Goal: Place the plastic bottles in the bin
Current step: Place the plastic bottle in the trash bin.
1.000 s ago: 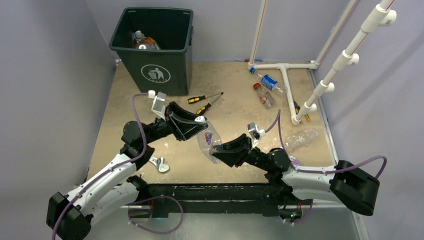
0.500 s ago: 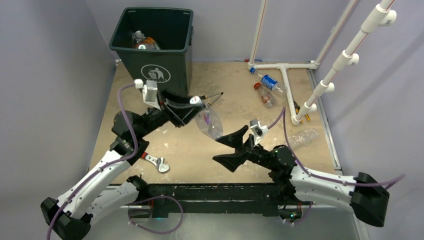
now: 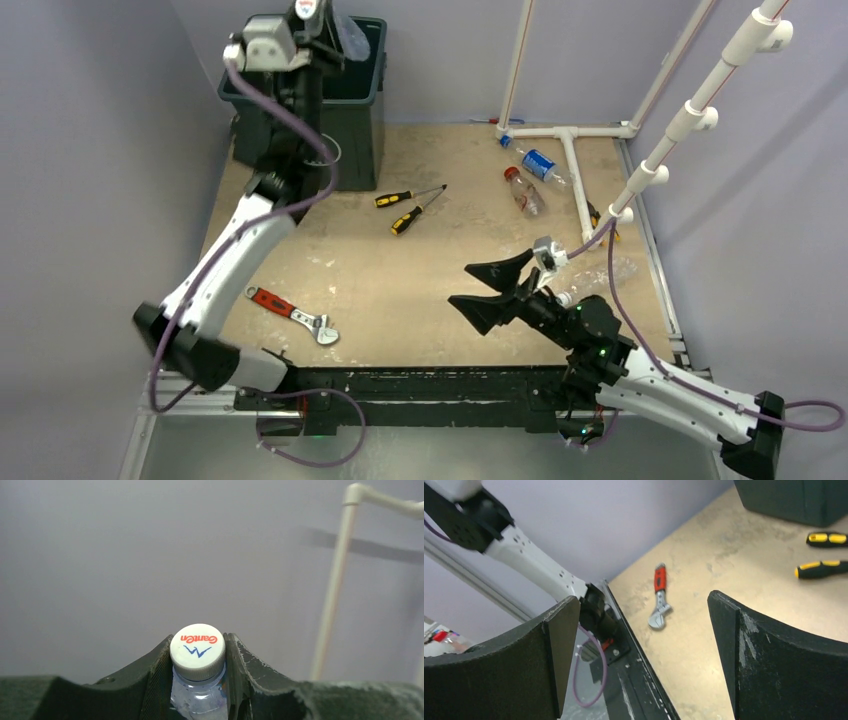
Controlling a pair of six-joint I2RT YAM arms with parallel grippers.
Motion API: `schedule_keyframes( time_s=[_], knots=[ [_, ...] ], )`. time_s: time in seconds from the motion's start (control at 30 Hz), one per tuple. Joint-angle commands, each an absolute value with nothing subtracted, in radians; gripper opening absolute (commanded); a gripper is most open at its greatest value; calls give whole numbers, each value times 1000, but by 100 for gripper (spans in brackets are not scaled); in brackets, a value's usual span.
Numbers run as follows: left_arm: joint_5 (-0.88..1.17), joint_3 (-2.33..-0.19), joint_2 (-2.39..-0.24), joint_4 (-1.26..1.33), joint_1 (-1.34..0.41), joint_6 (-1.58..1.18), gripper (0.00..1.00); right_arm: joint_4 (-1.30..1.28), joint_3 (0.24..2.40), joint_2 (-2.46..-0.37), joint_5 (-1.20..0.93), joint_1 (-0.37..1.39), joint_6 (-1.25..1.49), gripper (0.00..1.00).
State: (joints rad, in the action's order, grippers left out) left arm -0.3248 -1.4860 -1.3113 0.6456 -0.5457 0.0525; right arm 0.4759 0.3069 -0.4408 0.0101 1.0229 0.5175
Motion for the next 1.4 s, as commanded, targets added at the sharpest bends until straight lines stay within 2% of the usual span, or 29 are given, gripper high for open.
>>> schedule_keyframes(
  time_s=[0.0, 0.17, 0.4, 0.43, 0.53, 0.57, 0.6, 0.73, 0.93, 1.13, 1.2, 1.37],
  knots=[
    [-427, -1699, -1554, 632, -384, 83, 0, 412, 307, -513, 43, 1028, 500, 99],
    [-447, -1813, -1751, 591, -302, 43, 0, 397, 317, -609, 36, 1028, 485, 99],
    [-380, -1780, -1856, 604, -226, -198, 0, 429, 259, -603, 59, 1028, 481, 99],
    [-354, -1776, -1863, 601, -222, -229, 4, 429, 257, -600, 63, 1028, 480, 99],
    [-308, -1778, -1867, 579, -219, -295, 73, 409, 261, -594, 86, 1028, 477, 99],
    [-313, -1777, -1860, 571, -219, -314, 87, 397, 265, -592, 100, 1028, 477, 99],
    [-324, -1776, -1848, 565, -219, -324, 92, 384, 271, -588, 114, 1028, 477, 99],
    [-394, -1763, -1737, 495, -219, -351, 97, 316, 294, -575, 162, 1027, 547, 99],
    [-439, -1583, -1425, 285, -219, -461, 99, 268, 424, -646, 296, 1026, 501, 99],
    [-345, -1223, -1022, 58, -219, -684, 99, 35, 755, -996, 717, 1000, 449, 99],
    [-332, -1111, -910, -41, -219, -746, 99, 6, 836, -1117, 744, 944, 445, 99],
    [-221, -820, -674, -165, -219, -839, 99, 50, 960, -1387, 655, 733, 463, 99]
  ],
)
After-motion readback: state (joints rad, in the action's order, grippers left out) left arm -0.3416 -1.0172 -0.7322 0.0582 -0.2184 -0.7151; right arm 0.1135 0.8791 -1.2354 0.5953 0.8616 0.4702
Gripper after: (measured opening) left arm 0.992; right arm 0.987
